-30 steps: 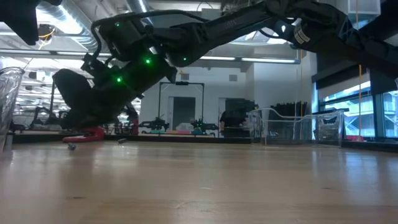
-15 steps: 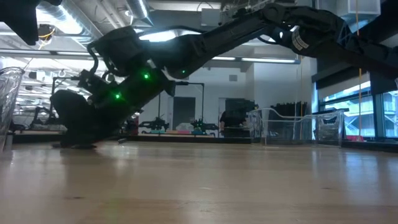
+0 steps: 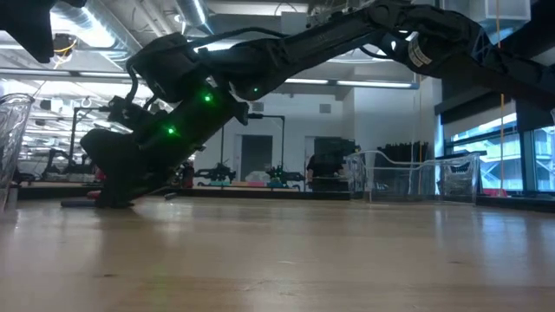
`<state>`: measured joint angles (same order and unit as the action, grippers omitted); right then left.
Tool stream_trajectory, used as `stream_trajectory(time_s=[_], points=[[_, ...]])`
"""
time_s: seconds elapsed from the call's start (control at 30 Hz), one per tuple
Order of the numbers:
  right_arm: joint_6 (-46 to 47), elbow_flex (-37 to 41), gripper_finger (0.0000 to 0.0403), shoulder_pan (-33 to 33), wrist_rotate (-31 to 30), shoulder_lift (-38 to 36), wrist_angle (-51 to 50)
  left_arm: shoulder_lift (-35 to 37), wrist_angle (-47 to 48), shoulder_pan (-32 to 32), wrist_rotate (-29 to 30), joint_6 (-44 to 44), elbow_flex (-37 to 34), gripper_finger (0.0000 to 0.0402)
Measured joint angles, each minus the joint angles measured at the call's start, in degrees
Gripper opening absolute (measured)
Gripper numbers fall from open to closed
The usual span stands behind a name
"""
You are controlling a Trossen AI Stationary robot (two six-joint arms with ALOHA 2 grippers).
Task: Sort crayons/erasers/pens/pencils in bins
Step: Put the blue crayon into the bottom right transparent bin
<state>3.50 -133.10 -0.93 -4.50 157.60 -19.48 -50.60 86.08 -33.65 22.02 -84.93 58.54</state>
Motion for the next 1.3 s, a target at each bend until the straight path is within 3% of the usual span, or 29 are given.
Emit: stream_trajectory(time_s=[0.3,0.57,0.83,1.3], points=[[-0.99,0.15,0.0022,0.09,3.07,0.02,0.02,0.01,0.0,-0.01,0.0,0.02,0.0,0.0077],[-0.98,0.19,0.0035,0.09,3.07,0.02,-0.01,0.0,0.0,-0.02,0.0,0.04,0.0,0.0077],[-0.99,-1.6,0.0023,0.45,4.6,-0.52,-1.65,0.01,0.0,-0.02,0.0,0.05,0.0,0.0077],[-0.64,-1.66,0.0028,2.59,4.46,-3.69,-11.18,-0.01,-0.02,-0.02,0.0,2.1,0.0,0.0077]])
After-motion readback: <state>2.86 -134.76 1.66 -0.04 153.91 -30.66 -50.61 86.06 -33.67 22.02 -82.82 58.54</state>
